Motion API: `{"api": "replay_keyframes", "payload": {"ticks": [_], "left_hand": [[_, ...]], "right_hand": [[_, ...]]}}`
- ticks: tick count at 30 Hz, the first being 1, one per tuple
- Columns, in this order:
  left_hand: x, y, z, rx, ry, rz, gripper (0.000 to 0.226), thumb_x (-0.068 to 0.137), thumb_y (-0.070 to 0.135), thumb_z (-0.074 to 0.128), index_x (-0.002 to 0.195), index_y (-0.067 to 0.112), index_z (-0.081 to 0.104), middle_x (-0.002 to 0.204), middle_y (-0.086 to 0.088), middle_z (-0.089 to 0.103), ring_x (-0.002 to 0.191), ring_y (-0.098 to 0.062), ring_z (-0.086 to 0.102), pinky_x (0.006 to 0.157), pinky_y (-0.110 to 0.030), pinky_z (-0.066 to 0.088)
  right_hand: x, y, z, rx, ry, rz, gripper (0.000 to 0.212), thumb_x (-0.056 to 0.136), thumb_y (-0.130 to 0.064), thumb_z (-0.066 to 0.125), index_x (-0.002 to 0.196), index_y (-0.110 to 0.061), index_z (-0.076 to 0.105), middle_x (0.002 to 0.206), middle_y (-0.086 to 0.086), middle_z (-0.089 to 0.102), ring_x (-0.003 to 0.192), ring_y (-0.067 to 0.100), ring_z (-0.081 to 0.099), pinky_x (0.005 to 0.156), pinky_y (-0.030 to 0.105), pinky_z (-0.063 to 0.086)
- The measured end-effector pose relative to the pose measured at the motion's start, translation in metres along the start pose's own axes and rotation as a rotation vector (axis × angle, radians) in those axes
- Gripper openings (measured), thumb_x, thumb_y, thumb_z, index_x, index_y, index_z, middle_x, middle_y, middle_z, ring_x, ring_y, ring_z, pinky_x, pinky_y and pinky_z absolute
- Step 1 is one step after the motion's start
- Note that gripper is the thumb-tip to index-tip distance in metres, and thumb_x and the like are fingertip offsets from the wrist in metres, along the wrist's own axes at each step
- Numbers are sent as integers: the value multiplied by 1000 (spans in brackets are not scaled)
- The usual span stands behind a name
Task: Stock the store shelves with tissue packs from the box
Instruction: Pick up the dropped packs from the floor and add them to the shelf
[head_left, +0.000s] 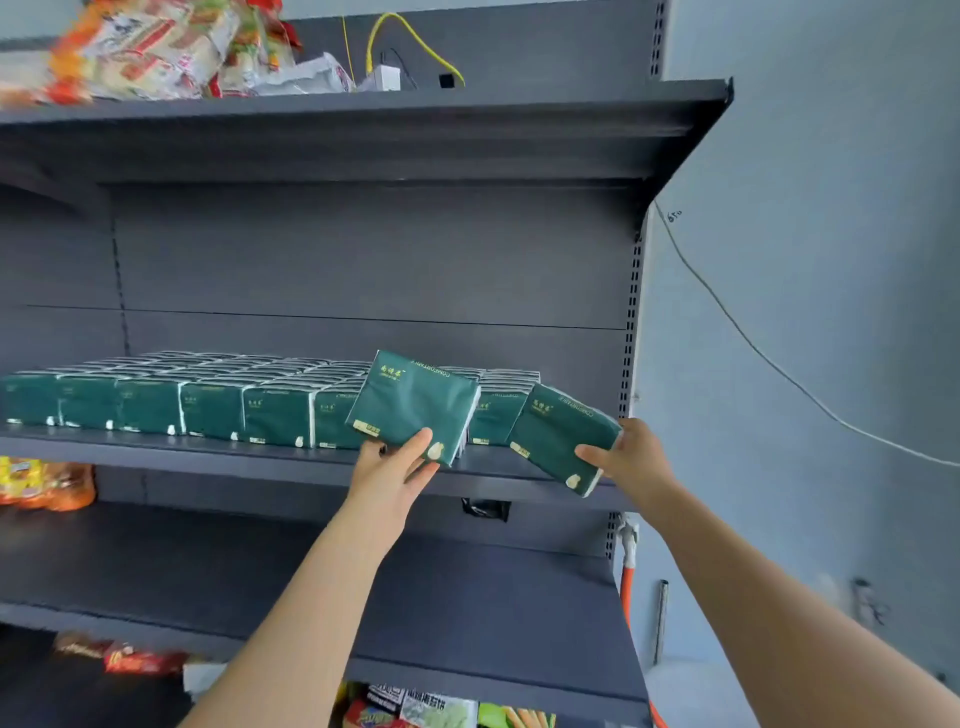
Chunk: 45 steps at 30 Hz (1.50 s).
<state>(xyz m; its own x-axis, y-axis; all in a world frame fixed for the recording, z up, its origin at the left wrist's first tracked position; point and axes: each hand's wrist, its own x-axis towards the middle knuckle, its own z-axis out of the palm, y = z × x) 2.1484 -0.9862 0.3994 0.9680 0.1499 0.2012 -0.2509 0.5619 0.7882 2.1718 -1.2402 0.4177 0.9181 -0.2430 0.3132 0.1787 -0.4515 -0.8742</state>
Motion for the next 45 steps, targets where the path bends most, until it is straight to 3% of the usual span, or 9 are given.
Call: {"api": "replay_keyframes", "payload": {"ticks": [4,9,14,20,25,29,34,40,45], "left_hand": [[55,2,-10,64,-13,-28,22,88,1,62,105,13,56,117,-8,62,108,-21,62,78,-28,52],[101,3,-20,-2,-37,-27,17,89,4,61,102,12,57,111,-6,65,102,-19,65,72,-25,57],[116,-2,-23,2,-139,-51,14,90,2,57,98,14,59,95,0,71,84,-12,70,65,-21,57],[122,-8,-25,-21,-195,-92,18,90,1,56,101,14,61,94,0,73,83,-13,71,70,-25,58],[119,-14,-23,-34,-178,-123,22,89,2,58,108,13,60,102,-2,72,88,-15,70,77,-28,58],[108,-23,-14,-28,-147,-143,21,89,2,59,106,13,60,105,-4,69,91,-16,69,81,-29,52],[89,-31,-2,-28,-123,-153,27,87,0,61,112,9,58,119,-11,64,108,-22,63,87,-31,51],[65,-38,14,-62,-145,-129,32,87,-5,59,116,8,55,117,-11,64,109,-22,62,88,-30,52],[47,-49,25,-20,-211,-130,37,87,-6,58,121,6,55,118,-10,66,110,-20,63,91,-31,53]], "right_hand": [[44,2,38,-109,-16,-34,49,81,-20,73,123,-11,50,108,2,60,89,17,53,72,27,41],[81,0,78,-220,10,-132,69,82,-22,73,142,-18,40,136,6,43,117,24,50,99,32,41],[100,6,100,-268,5,-172,73,82,-21,72,145,-21,35,136,4,39,112,15,47,92,19,33],[112,21,110,-311,-3,-121,73,84,-24,70,146,-20,32,141,8,43,131,24,40,106,33,34],[118,23,122,-270,36,-84,67,85,-21,68,143,-18,34,139,10,46,125,27,45,93,31,40],[119,18,121,-278,38,-15,53,85,-21,68,127,-9,38,121,13,55,101,27,53,76,33,45],[99,11,114,-361,122,-38,59,89,-31,63,135,-4,37,132,13,45,125,31,35,95,39,38],[40,2,101,200,98,-28,33,98,-34,44,119,-11,55,112,-2,59,107,17,54,84,27,38],[-3,0,92,481,48,-121,33,95,-40,50,118,-18,60,112,-9,66,109,8,60,98,34,47]]}}
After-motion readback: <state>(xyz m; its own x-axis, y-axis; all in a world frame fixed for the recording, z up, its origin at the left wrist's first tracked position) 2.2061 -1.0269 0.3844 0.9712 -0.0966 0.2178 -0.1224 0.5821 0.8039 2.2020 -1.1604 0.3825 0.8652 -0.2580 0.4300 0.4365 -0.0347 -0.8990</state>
